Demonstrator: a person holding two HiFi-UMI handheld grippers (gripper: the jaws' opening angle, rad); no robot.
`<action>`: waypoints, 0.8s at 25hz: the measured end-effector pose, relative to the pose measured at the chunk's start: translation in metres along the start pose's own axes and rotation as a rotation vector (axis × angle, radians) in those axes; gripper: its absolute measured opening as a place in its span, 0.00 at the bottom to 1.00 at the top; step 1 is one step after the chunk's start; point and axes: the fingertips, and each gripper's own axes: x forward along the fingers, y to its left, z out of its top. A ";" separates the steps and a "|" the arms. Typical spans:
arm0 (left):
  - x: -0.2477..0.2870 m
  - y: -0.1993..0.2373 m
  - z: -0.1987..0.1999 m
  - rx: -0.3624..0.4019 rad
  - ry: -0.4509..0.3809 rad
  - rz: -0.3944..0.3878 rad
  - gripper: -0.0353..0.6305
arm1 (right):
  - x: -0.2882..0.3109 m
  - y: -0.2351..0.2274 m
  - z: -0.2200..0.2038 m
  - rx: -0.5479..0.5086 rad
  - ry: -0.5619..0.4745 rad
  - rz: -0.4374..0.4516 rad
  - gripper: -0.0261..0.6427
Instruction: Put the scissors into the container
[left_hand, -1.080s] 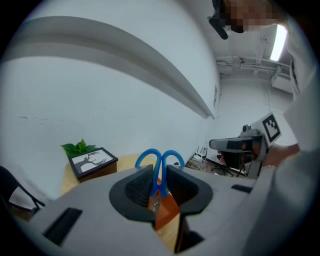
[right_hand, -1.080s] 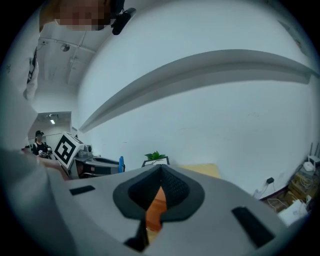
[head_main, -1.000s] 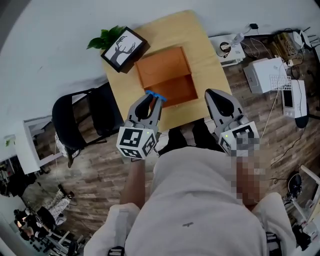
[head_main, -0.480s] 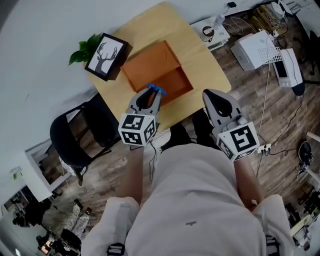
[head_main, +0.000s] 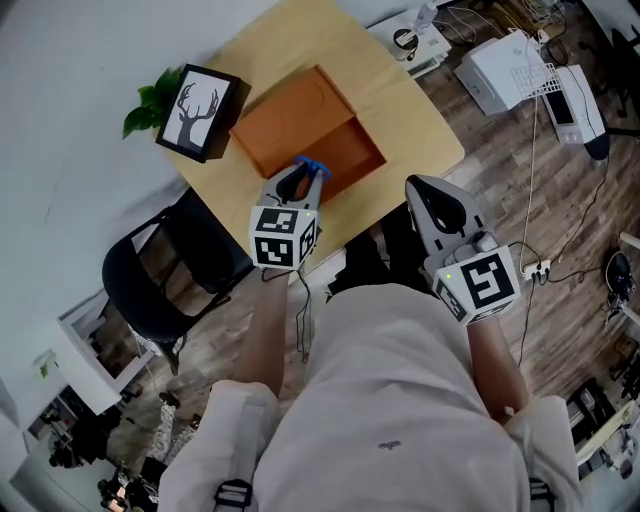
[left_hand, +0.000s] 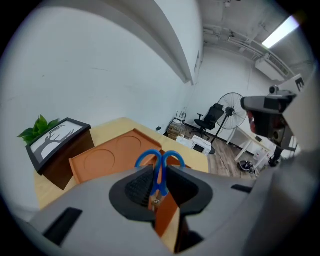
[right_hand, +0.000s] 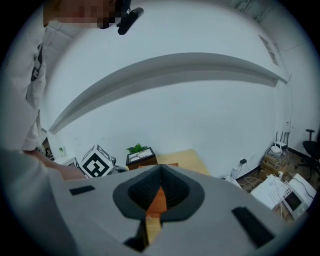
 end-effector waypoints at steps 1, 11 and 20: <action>0.004 0.000 -0.004 0.019 0.017 0.000 0.17 | 0.000 0.000 -0.002 0.002 0.002 -0.003 0.04; 0.040 -0.009 -0.023 0.123 0.110 -0.037 0.17 | -0.007 -0.009 -0.014 0.038 0.021 -0.044 0.04; 0.065 -0.017 -0.025 0.181 0.123 -0.070 0.17 | -0.007 -0.018 -0.021 0.050 0.040 -0.061 0.04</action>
